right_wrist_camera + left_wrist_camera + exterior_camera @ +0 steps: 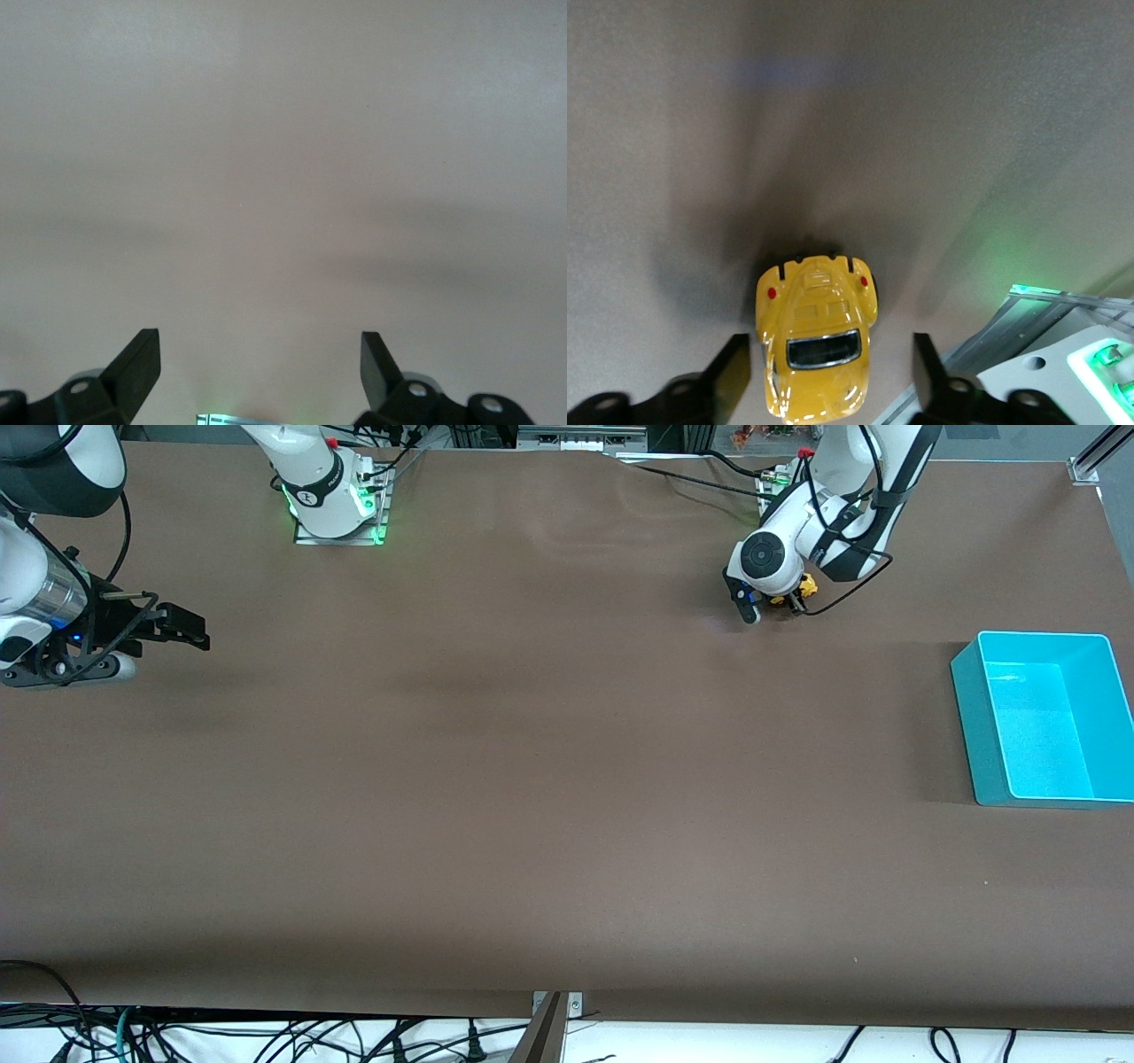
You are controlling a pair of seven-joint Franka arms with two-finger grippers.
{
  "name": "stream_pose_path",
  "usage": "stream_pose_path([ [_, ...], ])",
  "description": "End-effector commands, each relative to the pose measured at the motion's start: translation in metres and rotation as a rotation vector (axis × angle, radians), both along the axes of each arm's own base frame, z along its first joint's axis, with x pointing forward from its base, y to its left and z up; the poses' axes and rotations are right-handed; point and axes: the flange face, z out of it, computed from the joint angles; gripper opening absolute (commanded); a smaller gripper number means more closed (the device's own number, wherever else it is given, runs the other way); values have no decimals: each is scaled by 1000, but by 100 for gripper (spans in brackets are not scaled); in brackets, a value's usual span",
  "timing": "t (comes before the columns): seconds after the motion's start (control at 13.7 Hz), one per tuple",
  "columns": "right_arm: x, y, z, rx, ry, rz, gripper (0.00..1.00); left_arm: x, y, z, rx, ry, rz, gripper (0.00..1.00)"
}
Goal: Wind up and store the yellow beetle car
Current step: 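Lower the left gripper and close it on the yellow car, then lift the car with the left gripper and carry it over the box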
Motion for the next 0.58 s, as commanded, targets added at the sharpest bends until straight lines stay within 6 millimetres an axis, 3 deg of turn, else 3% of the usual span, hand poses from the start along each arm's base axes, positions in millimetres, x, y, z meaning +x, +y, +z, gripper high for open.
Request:
stream_pose_path([
  [0.0,-2,-1,4,3,5,-10,100,-11,9,3,-13,-3,-40,23],
  [0.15,-2,-1,5,3,4,-8,100,-11,10,4,-7,-1,-40,16],
  [0.29,-1,-1,8,3,-4,-5,100,-8,10,10,-3,-1,-56,15],
  [0.51,6,-3,18,3,-21,-14,100,16,7,38,3,-1,-107,10],
])
